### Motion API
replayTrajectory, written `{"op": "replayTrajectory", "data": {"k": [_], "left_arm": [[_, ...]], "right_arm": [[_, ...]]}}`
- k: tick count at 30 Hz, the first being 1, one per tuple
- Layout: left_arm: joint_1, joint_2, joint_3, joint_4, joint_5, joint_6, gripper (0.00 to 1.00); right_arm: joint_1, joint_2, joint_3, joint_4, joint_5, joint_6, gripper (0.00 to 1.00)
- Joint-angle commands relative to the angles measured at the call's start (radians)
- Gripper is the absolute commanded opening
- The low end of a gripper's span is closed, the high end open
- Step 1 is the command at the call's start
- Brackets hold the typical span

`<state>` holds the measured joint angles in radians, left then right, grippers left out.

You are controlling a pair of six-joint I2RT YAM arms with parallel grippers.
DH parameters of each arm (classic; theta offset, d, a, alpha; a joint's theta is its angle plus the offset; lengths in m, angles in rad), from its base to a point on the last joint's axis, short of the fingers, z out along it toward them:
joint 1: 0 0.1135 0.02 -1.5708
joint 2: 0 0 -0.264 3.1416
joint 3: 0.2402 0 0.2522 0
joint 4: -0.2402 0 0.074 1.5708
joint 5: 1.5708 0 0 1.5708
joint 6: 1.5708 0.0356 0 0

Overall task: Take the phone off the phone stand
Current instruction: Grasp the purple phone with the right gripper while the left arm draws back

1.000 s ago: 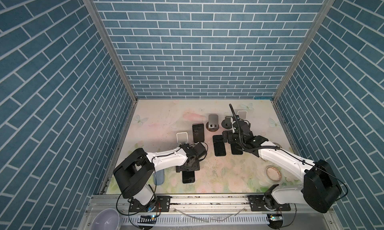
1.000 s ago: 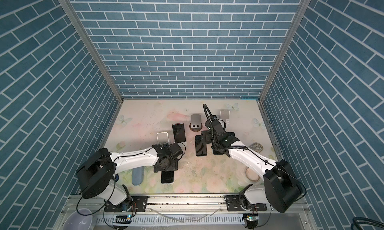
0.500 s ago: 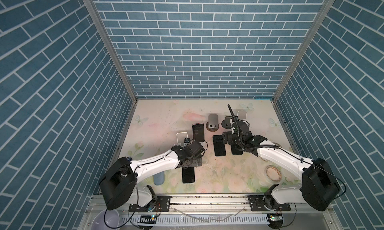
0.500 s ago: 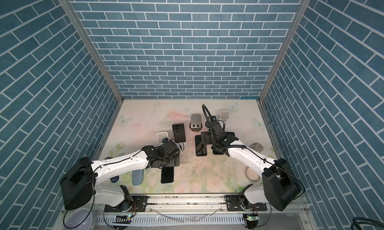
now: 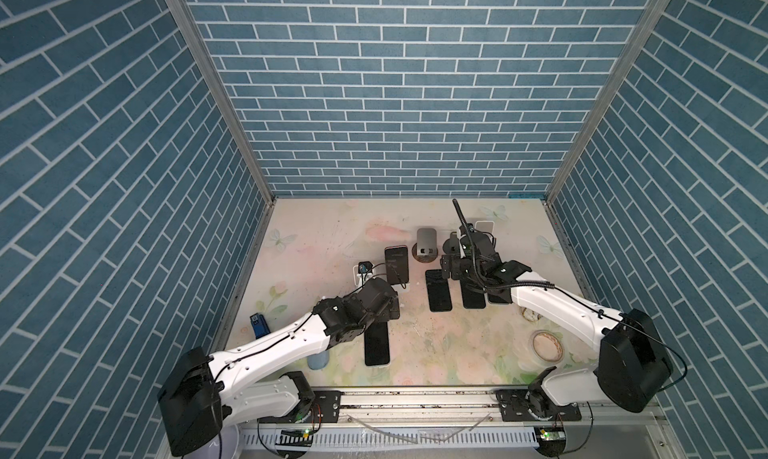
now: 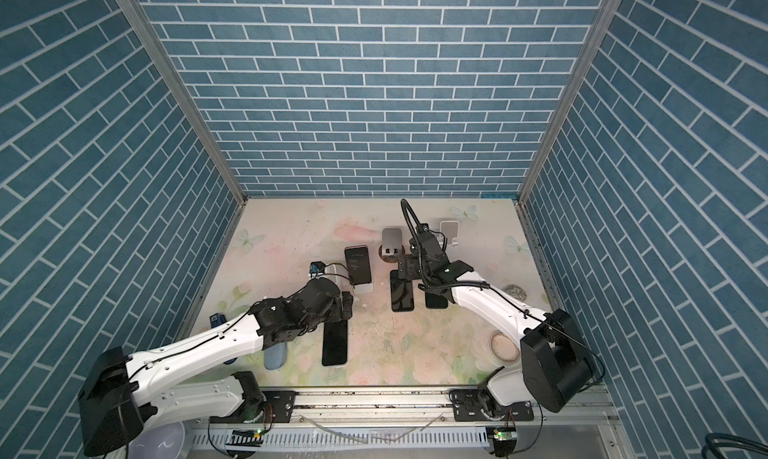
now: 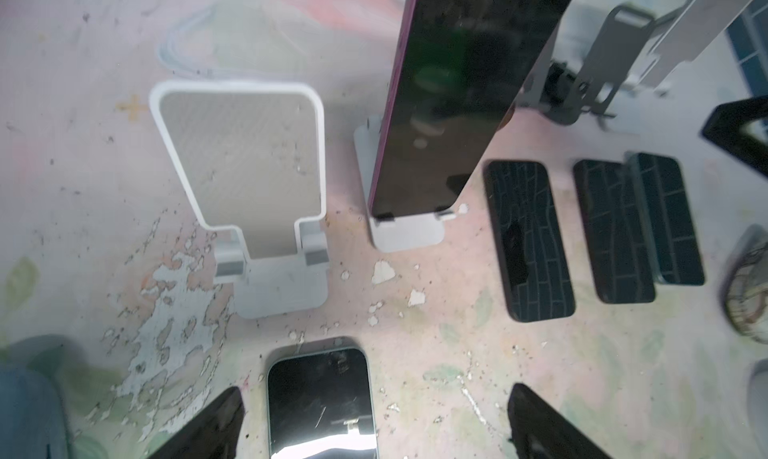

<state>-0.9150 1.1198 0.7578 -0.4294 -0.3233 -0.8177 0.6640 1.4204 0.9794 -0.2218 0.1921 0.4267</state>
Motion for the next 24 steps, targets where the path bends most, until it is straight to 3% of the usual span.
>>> {"op": "replayTrajectory", "data": {"k": [1,9,24], "left_arm": [[0.001,-0.042,-0.010,0.048,-0.058,0.054,1.00],[0.066,-0.137,0.011,-0.037,-0.069,0.080,1.00],[0.286,-0.298,-0.057,-0.038,0.084,0.152,1.00]], "right_arm": [[0.020,0.035,0.071,-0.004,-0.010,0.043,0.94],[0.065,0.110,0.139,0.015,0.003,0.061,0.94],[0.129,0.199,0.264,-0.014,0.032,0.058,0.94]]}}
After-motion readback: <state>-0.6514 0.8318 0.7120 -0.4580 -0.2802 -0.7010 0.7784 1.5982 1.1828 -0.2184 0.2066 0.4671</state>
